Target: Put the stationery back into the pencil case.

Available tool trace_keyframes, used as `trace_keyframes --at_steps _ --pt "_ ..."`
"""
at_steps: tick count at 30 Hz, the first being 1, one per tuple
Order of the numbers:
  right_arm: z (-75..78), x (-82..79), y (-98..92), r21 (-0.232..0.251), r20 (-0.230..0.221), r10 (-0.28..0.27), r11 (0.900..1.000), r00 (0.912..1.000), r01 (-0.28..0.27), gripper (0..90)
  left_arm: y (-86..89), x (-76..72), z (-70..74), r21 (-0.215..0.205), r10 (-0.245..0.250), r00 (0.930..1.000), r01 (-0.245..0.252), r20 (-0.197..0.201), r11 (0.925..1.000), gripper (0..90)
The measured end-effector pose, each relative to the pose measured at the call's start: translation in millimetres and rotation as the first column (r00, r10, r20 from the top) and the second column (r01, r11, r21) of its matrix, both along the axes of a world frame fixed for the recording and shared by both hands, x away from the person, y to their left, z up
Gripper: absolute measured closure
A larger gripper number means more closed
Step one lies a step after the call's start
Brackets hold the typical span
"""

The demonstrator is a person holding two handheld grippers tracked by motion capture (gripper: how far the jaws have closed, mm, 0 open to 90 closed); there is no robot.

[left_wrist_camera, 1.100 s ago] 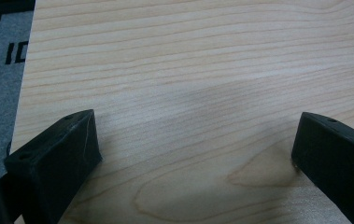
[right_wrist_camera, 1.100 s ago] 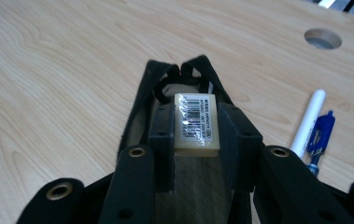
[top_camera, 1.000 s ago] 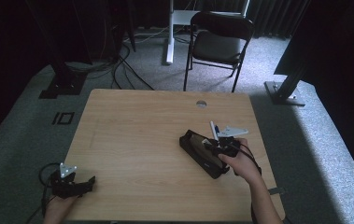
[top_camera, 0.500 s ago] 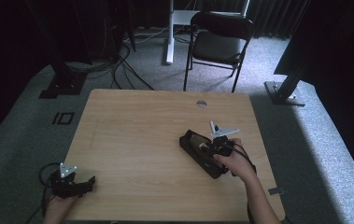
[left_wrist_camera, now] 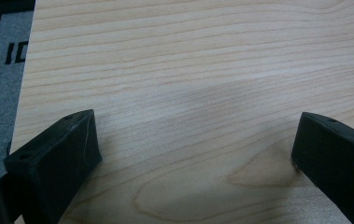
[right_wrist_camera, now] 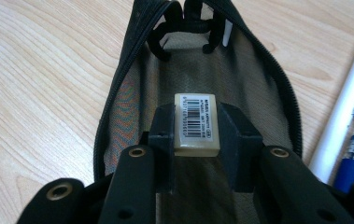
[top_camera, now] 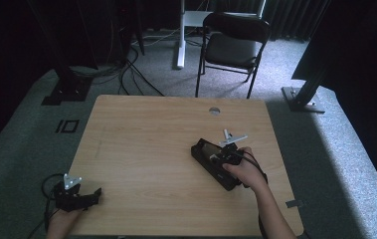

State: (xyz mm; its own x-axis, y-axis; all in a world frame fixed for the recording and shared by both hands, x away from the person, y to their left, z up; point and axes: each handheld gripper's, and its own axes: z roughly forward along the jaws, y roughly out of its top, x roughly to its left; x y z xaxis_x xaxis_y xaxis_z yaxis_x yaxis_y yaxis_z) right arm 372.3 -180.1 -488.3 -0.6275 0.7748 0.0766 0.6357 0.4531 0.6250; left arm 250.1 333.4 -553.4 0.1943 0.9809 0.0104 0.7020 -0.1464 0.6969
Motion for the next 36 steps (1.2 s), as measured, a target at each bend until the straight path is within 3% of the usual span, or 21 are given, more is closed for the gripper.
trace_keyframes --at_steps 4,10,19,36 --pt "-1.2 2.8 2.2 -0.007 -0.010 0.002 1.000 0.9999 -0.003 68.2 0.0 0.0 0.0 0.000 0.000 1.0000 0.000 0.000 1.0000 1.2" --pt "-2.2 3.4 8.1 -0.056 0.001 0.003 0.998 1.0000 -0.003 68.2 0.0 0.0 0.0 0.000 0.000 1.0000 0.000 0.000 1.0000 1.2" --pt "0.6 3.6 13.3 -0.062 0.018 0.015 0.998 0.9997 -0.014 68.2 0.0 0.0 0.0 0.000 0.000 1.0000 0.000 0.000 1.0000 1.2" --pt "-8.9 11.2 17.6 -0.091 -0.045 0.025 0.995 0.9986 -0.029 67.5 0.0 0.0 0.0 0.000 0.000 1.0000 0.000 0.000 1.0000 1.2"
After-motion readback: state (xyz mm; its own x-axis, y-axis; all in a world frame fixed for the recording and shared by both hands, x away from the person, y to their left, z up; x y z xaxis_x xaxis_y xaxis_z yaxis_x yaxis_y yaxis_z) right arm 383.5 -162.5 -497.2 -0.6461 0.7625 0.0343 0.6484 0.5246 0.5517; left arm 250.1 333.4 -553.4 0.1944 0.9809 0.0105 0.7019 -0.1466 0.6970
